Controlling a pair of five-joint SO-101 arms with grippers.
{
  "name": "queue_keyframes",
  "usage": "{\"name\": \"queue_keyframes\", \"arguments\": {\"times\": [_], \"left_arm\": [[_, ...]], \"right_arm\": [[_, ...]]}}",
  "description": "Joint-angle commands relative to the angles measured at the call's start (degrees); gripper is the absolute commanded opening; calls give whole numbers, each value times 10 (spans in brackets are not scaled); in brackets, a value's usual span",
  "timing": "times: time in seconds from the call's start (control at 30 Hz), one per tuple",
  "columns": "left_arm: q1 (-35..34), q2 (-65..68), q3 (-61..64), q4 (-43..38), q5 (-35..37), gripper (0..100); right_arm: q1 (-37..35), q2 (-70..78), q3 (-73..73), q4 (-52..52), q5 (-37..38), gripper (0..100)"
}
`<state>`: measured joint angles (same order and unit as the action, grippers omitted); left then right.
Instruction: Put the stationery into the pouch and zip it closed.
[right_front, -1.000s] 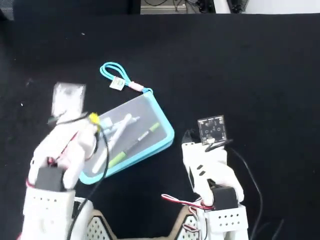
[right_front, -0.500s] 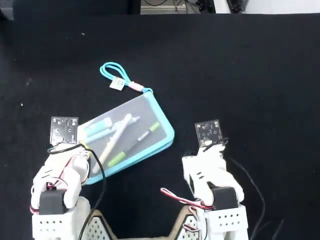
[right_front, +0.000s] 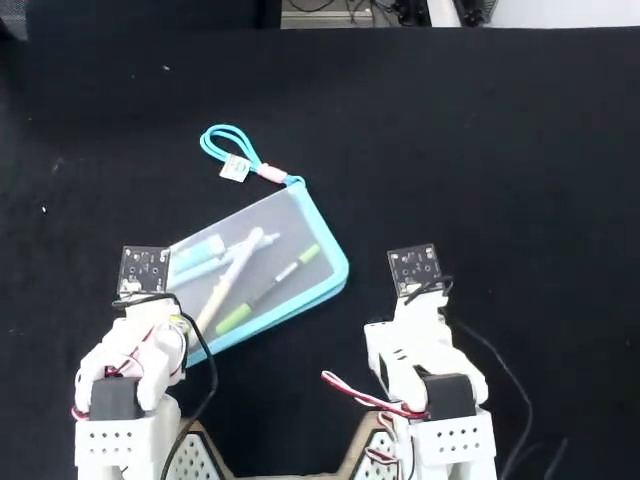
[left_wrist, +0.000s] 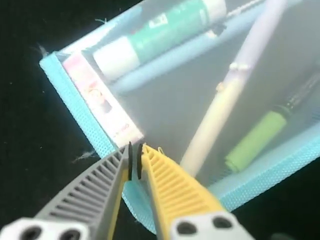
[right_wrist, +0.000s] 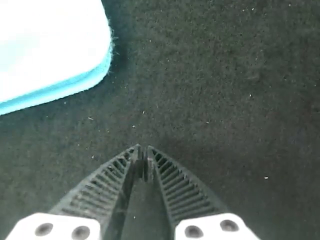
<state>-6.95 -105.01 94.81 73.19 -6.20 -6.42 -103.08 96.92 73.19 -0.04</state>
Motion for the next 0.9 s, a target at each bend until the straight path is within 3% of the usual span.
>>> {"name": "queue_keyframes", "arguments": {"times": [0.0, 0.63, 0.87], "left_arm": [[-7, 4, 25, -4, -4, 58], [-7, 4, 25, -4, -4, 58], [-2, 1, 25, -4, -4, 58]], "right_arm": [[9, -27, -2, 3, -4, 11], [11, -38, -2, 4, -3, 11], [59, -55, -3, 17, -2, 11]]}}
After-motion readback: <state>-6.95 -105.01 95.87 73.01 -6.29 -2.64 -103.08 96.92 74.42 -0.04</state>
